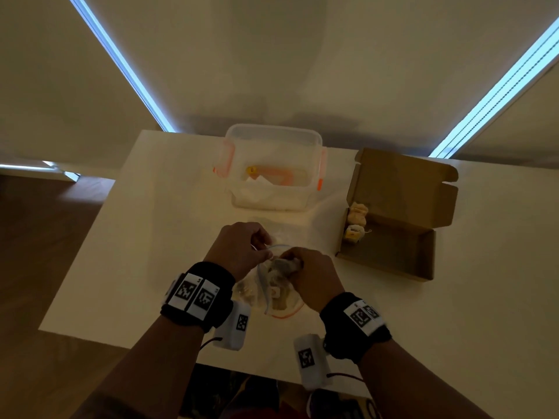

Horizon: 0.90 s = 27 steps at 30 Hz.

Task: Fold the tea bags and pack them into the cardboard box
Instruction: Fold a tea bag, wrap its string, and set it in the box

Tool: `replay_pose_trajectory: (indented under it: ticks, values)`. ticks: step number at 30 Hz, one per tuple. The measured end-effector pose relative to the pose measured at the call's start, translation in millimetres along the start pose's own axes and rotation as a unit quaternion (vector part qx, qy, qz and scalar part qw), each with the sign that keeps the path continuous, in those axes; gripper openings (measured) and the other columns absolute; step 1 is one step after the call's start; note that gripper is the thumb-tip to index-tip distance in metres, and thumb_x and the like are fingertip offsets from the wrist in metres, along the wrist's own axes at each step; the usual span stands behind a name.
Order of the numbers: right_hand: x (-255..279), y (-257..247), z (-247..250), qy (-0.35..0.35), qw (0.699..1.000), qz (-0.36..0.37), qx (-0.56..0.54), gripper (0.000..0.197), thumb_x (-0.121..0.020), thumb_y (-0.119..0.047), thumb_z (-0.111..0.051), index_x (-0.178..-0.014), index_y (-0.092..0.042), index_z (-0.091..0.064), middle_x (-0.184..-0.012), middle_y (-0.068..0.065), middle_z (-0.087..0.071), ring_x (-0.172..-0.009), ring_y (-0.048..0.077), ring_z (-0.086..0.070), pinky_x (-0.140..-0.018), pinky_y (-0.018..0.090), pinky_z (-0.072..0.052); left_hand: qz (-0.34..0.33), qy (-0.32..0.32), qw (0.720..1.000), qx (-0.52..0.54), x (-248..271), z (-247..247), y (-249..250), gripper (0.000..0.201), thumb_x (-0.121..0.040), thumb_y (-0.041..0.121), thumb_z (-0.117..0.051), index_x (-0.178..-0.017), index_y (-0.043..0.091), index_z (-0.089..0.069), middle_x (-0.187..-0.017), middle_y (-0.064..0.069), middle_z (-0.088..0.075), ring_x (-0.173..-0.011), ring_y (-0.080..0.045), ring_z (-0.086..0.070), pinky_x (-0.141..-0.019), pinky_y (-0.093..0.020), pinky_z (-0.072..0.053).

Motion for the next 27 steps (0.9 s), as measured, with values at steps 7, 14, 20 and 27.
replay_pose_trajectory:
  ticks: [7,14,20,27]
  values:
    - [10.0,-4.2,39.8,-0.03,0.989,-0.027,-0.142,0.025,-0.078,-0.005,-0.077,-0.101,-0.017,-0.076,-0.097,0.006,-0.074,-0.09,0.024,-0.071,-0.078,0.045,-0.062,0.016,-0.007,1.0,0.006,-2.3,-1.2,-2.4,0.017,-0.081,0.02,-0.085,-0.092,0.015,-0.073,-0.076,0.006,-0.07,-0.061,-0.006,-0.064,-0.063,-0.024,-0.056]
    - [27.4,-46.5,83.5,-0.084,0.965,-0.009,-0.248,0.023,-0.087,0.0,-0.072,-0.108,-0.009,-0.073,-0.103,0.012,-0.076,-0.1,0.028,-0.073,-0.09,0.045,-0.06,0.053,-0.006,0.99,0.133,2.4,6.6,5.3,0.031,-0.094,0.044,-0.068,-0.098,0.013,-0.072,-0.101,-0.005,-0.073,-0.085,-0.017,-0.069,-0.084,-0.045,-0.059]
    - [44.1,-129.3,138.9,-0.095,0.985,0.113,-0.085,0.023,-0.084,-0.007,-0.078,-0.098,-0.026,-0.076,-0.088,-0.016,-0.076,-0.083,-0.001,-0.07,-0.07,0.014,-0.054,0.114,-0.194,0.804,0.551,24.3,7.0,82.6,0.081,-0.081,0.085,-0.046,-0.123,0.02,-0.07,-0.116,-0.008,-0.069,-0.097,-0.024,-0.064,-0.082,-0.046,-0.055]
    - [42.7,-178.0,166.8,-0.046,0.967,0.173,0.181,0.015,-0.087,-0.024,-0.069,-0.098,-0.013,-0.068,-0.091,0.002,-0.069,-0.082,0.018,-0.064,-0.073,0.04,-0.051,0.059,-0.279,0.712,0.641,43.9,19.9,147.6,0.061,-0.088,0.067,-0.055,-0.11,0.014,-0.077,-0.097,-0.013,-0.074,-0.084,-0.03,-0.073,-0.078,-0.049,-0.061]
Point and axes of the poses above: each hand's wrist, its own x-axis away from the middle knuckle, its own z-axis out of the back of the hand, y = z × x, the point moved 7 cm from there along -x, towards the middle knuckle
